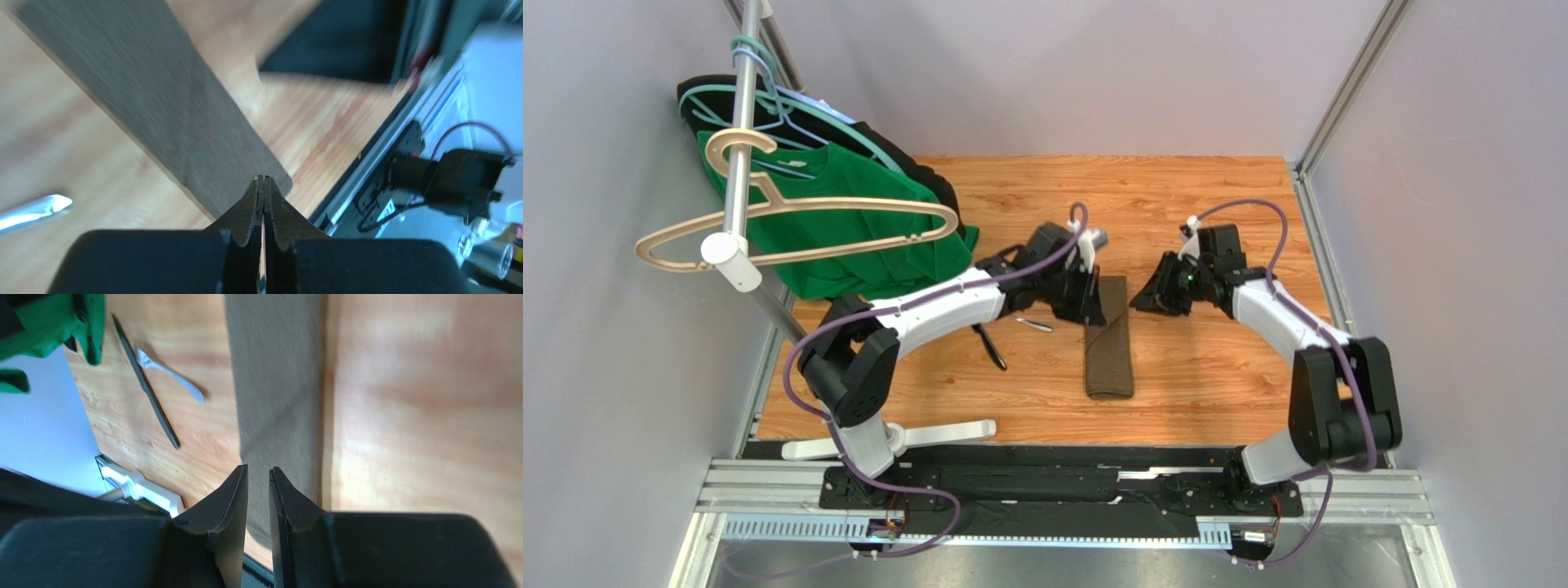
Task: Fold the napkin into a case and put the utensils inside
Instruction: Rotate the 2/3-rectangle-folded napkin into a folded napkin.
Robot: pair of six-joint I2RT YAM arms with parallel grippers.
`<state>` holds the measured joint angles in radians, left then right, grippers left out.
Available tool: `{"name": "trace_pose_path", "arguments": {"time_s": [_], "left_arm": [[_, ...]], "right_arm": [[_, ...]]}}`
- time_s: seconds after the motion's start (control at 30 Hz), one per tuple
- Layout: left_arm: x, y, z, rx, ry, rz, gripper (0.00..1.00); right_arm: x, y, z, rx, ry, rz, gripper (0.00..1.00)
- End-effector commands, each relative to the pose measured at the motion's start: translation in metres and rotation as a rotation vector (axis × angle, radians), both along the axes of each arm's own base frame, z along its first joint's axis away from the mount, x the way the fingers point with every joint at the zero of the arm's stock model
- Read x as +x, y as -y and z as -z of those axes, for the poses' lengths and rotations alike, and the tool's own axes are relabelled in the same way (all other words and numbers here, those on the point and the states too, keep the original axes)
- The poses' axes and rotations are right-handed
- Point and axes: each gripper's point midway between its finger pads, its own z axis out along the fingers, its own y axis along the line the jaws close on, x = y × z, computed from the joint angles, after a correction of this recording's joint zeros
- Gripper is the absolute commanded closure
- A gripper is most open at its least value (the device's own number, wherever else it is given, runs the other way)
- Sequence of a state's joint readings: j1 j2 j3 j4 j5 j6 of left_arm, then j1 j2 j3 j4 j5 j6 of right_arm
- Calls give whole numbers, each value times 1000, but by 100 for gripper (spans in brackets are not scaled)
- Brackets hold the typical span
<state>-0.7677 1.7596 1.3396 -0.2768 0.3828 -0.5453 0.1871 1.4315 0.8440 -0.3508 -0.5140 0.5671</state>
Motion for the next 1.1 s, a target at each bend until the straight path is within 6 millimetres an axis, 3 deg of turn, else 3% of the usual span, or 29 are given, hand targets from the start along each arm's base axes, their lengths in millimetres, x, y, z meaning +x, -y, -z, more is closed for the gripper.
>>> {"name": "trace_pose_path", "arguments": {"time_s": [0.0, 0.07, 0.1, 0.17, 0.2, 0.3, 0.5, 0.63, 0.7, 0.9, 0.97, 1.0, 1.03, 1.07], "left_arm": [[-44, 17, 13, -23, -30, 44, 100], [-52, 22, 24, -14, -34, 51, 100], [-59, 26, 29, -2, -39, 64, 100], [-62, 28, 47, 30, -60, 70, 100], [-63, 28, 54, 40, -71, 73, 100], [-63, 24, 80, 84, -94, 69, 100], [-67, 19, 109, 141, -115, 96, 100], [-65, 10, 122, 234, -127, 116, 100], [-65, -3, 131, 317, -142, 107, 100], [-35, -40, 136, 507, -81, 84, 100], [-21, -39, 130, 515, -52, 94, 100], [-15, -49, 137, 558, -66, 93, 100], [-3, -47, 129, 554, -48, 74, 100], [4, -49, 129, 566, -43, 65, 100]], "right_arm": [[38, -10, -7, -11, 22, -65, 78], [60, -16, -17, 2, 61, -73, 80], [64, -18, -2, 1, 20, -81, 81], [78, -26, -9, 33, 28, -108, 83], [82, -29, 2, 38, 4, -110, 86], [90, -39, 5, 56, 3, -131, 90], [95, -43, 38, 66, -61, -134, 94], [97, -28, 56, -5, -79, -67, 95], [98, -17, 61, -19, -80, -38, 95], [88, 26, 80, -84, -123, 89, 96], [75, 38, 89, -103, -158, 139, 98], [73, 41, 83, -106, -141, 155, 98], [70, 47, 83, -119, -139, 179, 98], [57, 56, 92, -128, -177, 217, 98]]}}
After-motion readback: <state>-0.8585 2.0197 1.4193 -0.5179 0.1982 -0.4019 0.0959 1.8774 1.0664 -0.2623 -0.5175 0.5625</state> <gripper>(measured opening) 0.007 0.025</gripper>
